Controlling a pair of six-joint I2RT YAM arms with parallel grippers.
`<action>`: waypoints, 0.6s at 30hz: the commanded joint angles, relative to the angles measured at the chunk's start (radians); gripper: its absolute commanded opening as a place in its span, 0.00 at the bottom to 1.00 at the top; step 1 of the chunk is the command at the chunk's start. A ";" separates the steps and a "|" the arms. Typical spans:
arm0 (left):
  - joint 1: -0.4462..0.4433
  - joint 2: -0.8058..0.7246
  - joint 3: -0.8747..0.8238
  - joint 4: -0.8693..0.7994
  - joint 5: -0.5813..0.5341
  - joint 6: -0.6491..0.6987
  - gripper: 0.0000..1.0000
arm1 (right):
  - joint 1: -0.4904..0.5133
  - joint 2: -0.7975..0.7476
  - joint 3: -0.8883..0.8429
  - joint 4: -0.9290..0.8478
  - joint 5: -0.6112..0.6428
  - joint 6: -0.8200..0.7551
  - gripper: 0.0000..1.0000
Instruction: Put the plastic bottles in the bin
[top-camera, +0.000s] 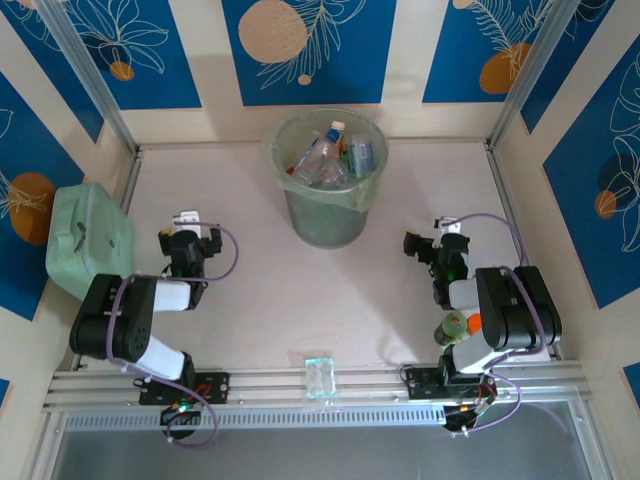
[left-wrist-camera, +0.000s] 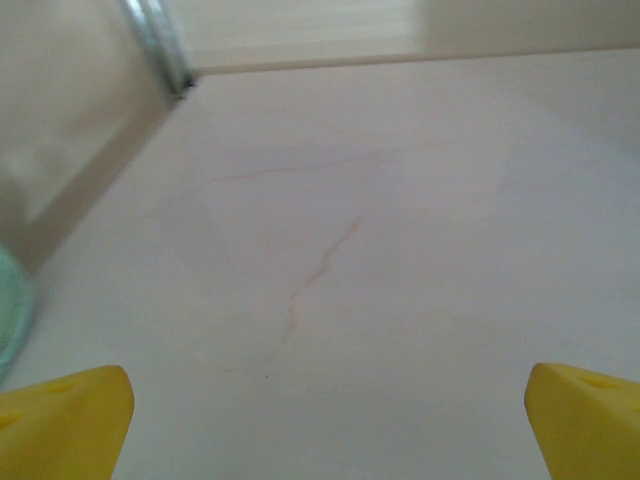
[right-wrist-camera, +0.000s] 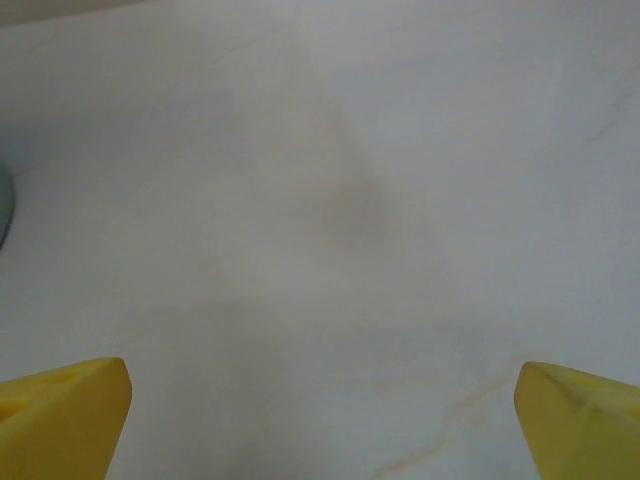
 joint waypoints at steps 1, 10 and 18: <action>0.023 0.016 -0.030 0.080 0.132 -0.007 1.00 | -0.019 -0.006 0.057 0.048 -0.113 -0.023 0.99; 0.017 0.031 -0.023 0.099 0.129 0.011 1.00 | 0.017 -0.007 0.085 -0.008 -0.047 -0.046 0.99; 0.015 0.032 0.007 0.046 0.219 0.046 1.00 | 0.014 -0.007 0.084 -0.008 -0.052 -0.045 0.99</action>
